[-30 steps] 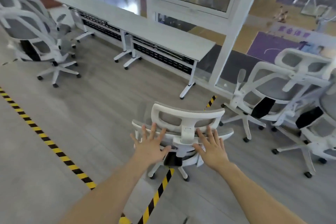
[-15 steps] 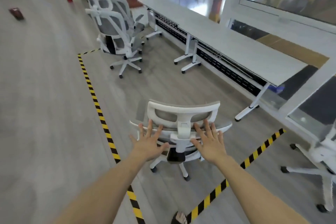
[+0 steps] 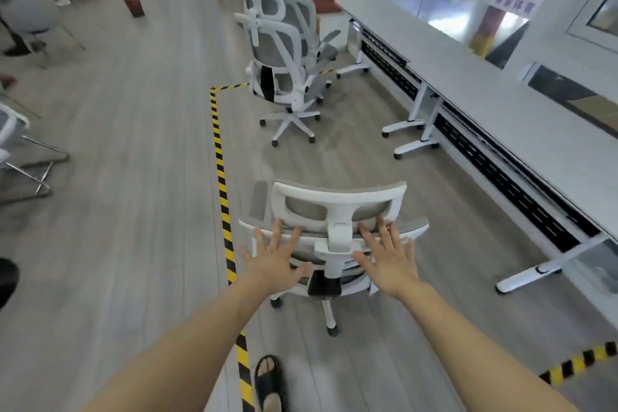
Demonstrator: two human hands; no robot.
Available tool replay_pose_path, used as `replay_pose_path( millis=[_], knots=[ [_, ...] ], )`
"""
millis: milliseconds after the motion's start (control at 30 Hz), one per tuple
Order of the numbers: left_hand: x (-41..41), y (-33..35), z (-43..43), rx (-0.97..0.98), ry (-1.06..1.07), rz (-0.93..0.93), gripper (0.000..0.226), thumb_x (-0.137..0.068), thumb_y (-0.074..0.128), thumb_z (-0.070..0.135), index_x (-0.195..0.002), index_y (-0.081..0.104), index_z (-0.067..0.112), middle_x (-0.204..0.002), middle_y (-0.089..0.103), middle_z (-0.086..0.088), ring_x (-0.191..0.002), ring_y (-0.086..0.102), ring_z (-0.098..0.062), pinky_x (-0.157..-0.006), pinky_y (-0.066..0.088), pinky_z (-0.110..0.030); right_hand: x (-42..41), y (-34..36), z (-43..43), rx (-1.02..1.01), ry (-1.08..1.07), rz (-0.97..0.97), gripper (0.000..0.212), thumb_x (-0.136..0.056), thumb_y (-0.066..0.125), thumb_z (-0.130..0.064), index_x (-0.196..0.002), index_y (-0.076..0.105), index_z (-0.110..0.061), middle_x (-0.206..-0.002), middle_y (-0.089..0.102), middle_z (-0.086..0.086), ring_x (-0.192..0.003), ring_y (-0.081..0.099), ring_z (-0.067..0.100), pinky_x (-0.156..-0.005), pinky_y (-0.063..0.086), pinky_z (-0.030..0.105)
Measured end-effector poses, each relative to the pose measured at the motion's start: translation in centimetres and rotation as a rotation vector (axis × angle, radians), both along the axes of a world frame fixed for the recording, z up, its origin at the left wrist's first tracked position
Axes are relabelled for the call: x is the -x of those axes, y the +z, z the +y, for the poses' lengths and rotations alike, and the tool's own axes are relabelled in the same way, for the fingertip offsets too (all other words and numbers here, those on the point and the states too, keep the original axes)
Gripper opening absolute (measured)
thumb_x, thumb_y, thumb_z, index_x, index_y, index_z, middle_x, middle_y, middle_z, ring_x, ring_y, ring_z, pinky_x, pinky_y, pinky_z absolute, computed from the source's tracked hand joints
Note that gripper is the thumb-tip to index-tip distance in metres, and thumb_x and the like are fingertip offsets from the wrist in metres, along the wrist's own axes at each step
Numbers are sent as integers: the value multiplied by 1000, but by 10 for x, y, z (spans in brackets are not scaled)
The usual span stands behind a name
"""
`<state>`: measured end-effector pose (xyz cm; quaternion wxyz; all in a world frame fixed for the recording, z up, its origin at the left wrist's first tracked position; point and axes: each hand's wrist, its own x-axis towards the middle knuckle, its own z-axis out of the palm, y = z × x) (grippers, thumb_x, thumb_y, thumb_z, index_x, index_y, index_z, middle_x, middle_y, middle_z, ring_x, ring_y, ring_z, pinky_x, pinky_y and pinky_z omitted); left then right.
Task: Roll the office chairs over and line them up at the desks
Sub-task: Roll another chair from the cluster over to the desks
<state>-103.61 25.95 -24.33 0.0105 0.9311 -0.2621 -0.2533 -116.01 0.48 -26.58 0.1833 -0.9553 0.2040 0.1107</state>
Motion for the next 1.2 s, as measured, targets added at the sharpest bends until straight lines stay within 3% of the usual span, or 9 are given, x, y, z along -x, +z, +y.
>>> replay_pose_path(
  millis=[233,500,1200],
  knots=[
    [-134,-1,-25,-10,5,-53,88,-90,26,88,-157,-20,53,-169,-31,3,-153,-22,-51,-115,2,-81,-135,-1,-24,32,10,-8,70,-93,15,-82,-155,-9,-59,-164,-31,-17,-151,-31,11,-120,-14,62],
    [-299,8,-54,-74,-44,0,91,-87,23,91,-155,-23,54,-168,-35,2,-153,-23,-51,-111,-3,-85,-281,10,-50,75,40,82,72,-96,14,-80,-157,-12,-52,-162,-36,-14,-152,-29,13,-119,-11,66],
    [-642,30,-174,-102,-53,12,88,-93,31,84,-158,-19,52,-168,-34,4,-154,-24,-44,-115,-6,-80,-624,8,-167,-30,1,78,73,-96,21,-78,-157,-11,-53,-159,-40,-18,-148,-37,11,-119,-14,66]
  ],
)
